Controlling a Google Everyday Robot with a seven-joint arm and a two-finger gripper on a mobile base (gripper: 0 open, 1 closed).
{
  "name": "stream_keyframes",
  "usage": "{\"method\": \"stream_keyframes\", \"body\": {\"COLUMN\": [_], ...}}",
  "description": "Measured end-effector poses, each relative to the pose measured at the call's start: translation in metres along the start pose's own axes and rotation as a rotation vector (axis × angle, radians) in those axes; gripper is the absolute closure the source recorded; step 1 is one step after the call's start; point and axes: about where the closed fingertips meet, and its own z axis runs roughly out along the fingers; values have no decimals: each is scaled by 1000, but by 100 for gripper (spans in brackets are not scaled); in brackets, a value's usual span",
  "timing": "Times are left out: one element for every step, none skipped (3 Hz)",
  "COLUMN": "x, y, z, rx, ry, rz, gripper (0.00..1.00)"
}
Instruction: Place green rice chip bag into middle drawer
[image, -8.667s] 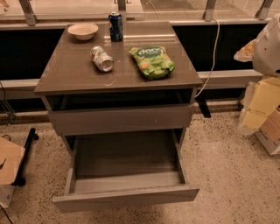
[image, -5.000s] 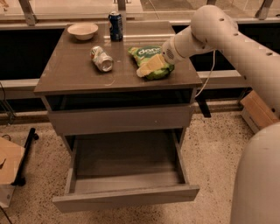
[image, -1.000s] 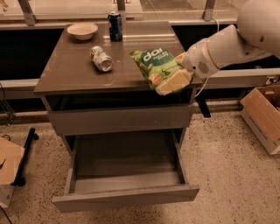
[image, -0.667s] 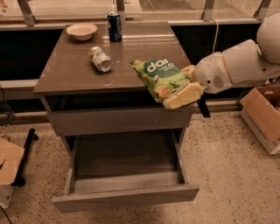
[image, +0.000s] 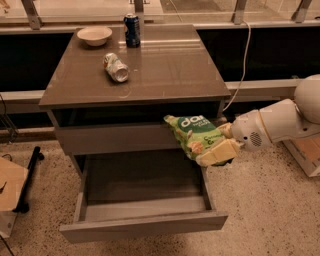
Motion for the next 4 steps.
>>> {"method": "stream_keyframes", "body": {"x": [0,29,70,117], "y": [0,7,8,-3], "z": [0,49,99,149], "rx": [0,-73,-127,-146], "ry": [0,68,106,139], "rz": [0,14,63,137], "gripper": [100,100,100,100]}}
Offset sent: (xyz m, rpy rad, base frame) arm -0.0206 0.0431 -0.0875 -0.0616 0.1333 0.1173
